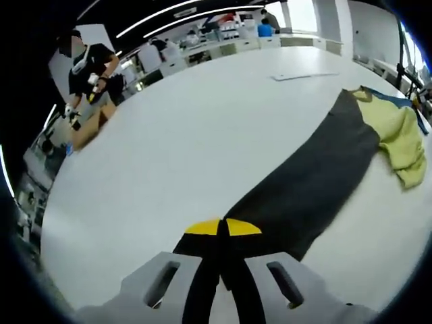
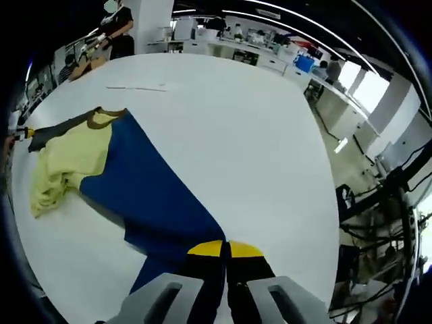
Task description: Fold the garment on the visible template until the final outline fits inside the template.
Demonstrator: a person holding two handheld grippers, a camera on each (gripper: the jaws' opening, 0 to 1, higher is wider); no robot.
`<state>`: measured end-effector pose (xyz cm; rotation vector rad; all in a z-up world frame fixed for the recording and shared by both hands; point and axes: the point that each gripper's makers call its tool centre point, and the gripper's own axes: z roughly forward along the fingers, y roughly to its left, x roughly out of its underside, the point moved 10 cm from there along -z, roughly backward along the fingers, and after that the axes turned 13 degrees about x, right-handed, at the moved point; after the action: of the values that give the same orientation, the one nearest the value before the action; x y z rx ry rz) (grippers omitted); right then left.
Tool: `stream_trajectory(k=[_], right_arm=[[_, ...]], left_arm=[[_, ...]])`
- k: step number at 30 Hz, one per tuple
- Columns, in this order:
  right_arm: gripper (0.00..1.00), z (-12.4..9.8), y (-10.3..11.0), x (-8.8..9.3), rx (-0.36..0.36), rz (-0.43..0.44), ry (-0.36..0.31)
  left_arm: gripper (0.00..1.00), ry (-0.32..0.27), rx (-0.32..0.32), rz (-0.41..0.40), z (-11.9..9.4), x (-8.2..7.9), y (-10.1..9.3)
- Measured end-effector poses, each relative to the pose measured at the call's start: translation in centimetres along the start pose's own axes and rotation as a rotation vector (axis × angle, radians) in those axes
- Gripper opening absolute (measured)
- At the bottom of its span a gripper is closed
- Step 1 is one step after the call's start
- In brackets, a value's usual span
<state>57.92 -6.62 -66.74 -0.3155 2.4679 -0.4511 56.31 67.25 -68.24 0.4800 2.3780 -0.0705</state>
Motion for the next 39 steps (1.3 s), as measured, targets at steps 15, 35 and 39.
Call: stream_trajectory(k=[15,35,39], right_arm=[[0.29,-1.3,0.6,-0.7,-0.09,0.196,-0.108],[0.99,-6.8,6.6,-0.7,-0.406,0.175,-0.323],[0.99,-8.0,8.0,-0.3,-0.444,0.123,-0.346]], left_arm=[[0.2,-0.056,0.059,0.048,-0.8,0.0,-1.7],[0.68,-0.283,0.299,0.027,-2.9,-2.2,-8.8],[0.72,-0.31,0.343,0.047,-3.1,-2.8,-10.7]])
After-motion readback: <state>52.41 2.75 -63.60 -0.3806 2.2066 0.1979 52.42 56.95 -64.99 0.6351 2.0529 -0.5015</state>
